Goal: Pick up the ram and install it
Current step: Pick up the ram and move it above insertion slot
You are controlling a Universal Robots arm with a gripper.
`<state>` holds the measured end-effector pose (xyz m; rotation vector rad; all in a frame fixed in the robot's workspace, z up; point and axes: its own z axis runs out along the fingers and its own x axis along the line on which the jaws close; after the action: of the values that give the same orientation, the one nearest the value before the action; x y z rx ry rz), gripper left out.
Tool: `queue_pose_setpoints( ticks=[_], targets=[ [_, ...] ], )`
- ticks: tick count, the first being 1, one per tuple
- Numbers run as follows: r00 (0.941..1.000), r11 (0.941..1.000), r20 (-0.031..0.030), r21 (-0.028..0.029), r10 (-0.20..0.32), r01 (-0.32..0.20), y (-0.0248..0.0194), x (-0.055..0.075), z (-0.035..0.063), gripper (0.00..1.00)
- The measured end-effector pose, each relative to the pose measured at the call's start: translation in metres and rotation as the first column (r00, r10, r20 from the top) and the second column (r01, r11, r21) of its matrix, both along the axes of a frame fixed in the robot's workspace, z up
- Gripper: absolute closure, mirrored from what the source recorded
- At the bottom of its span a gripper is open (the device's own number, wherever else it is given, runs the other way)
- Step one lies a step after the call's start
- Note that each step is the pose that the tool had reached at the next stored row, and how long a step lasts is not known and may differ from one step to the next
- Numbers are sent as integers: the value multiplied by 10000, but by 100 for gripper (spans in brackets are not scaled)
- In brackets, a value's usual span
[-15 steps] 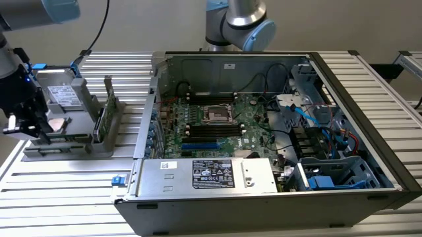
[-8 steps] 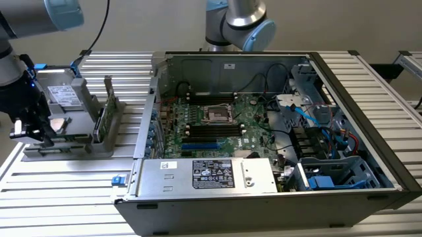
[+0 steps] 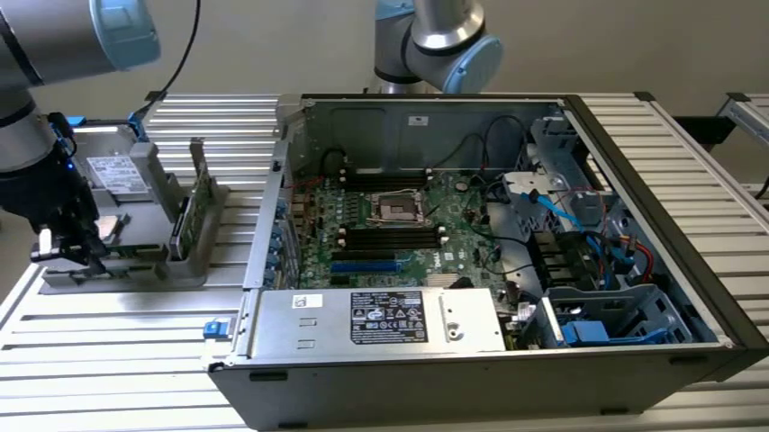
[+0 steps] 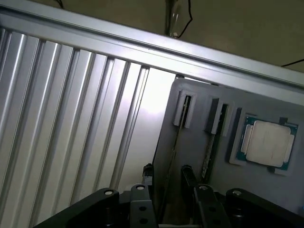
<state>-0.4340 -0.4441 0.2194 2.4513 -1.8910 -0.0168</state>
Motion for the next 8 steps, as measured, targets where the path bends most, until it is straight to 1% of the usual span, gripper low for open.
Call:
queue_pose_setpoints(
  ticks=[8],
  targets=[
    [10000,10000,4,1,63,-63,-7,20,-141,64]
  ],
)
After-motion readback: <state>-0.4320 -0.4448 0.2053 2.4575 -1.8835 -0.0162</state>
